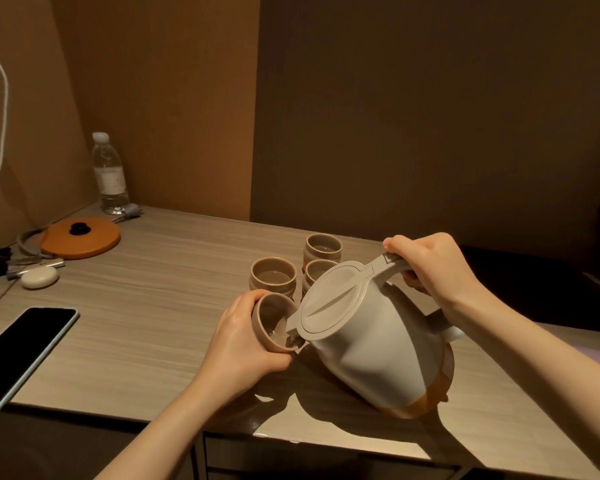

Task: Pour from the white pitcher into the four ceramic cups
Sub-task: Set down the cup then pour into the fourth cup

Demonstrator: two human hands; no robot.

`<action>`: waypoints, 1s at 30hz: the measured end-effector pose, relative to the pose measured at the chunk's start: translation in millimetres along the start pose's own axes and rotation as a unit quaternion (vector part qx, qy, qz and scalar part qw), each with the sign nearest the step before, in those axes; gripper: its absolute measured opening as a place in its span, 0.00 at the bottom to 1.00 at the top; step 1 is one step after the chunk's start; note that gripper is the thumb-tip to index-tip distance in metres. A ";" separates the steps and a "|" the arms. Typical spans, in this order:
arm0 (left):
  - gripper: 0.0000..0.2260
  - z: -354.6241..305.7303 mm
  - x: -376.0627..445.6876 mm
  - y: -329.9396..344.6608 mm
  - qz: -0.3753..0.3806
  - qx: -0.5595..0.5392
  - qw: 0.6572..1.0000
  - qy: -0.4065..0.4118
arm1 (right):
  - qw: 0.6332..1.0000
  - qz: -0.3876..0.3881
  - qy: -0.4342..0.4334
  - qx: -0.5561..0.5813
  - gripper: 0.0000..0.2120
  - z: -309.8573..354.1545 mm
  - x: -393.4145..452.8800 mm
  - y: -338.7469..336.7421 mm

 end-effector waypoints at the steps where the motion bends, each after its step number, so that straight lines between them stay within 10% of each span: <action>1: 0.37 0.2 0.0 -0.3 0.000 -0.001 1.000 0.000 | 1.000 0.001 0.000 0.001 0.21 -0.1 0.2 0.1; 30: 0.37 5.4 -0.2 1.2 -0.001 0.007 1.000 -0.002 | 0.999 0.017 -0.019 -0.025 0.25 -1.3 6.6 7.6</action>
Point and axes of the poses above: each hand's wrist, its own x-axis towards the middle knuckle, its own y-axis out of the palm, z = x × y, the point moved 1 cm from there along x, towards the middle knuckle, and after that the axes turned 2 degrees about -x, right-handed, at the moved point
